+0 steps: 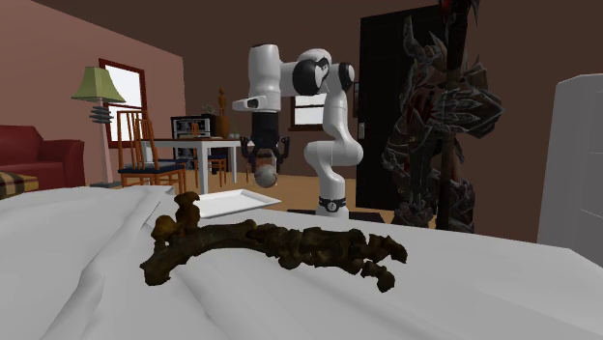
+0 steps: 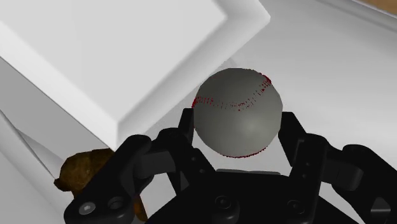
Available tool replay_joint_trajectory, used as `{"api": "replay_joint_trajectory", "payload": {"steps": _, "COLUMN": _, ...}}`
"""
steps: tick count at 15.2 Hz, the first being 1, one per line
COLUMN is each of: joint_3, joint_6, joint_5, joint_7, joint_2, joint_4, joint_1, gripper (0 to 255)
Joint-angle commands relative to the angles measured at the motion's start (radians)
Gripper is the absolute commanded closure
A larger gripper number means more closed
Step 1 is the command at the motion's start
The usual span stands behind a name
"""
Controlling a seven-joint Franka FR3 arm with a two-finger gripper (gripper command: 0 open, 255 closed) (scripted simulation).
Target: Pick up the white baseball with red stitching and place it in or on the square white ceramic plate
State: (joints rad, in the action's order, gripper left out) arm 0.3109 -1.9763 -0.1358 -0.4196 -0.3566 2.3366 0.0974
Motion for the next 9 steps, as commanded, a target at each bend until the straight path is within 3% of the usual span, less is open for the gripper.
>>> {"api": "replay_joint_trajectory", "payload": {"steps": 1, "joint_3": 0.026, "joint_6": 0.004, "joint_5": -0.012, "joint_7": -0.037, "joint_2": -0.007, "joint_4": 0.000, "joint_1": 0.018, "gripper": 255}}
{"api": "replay_joint_trajectory", "payload": {"steps": 9, "joint_3": 0.170, "joint_6": 0.010, "joint_5": -0.046, "joint_7": -0.242, "joint_2": 0.035, "joint_4": -0.067, "joint_1": 0.091, "gripper": 255}}
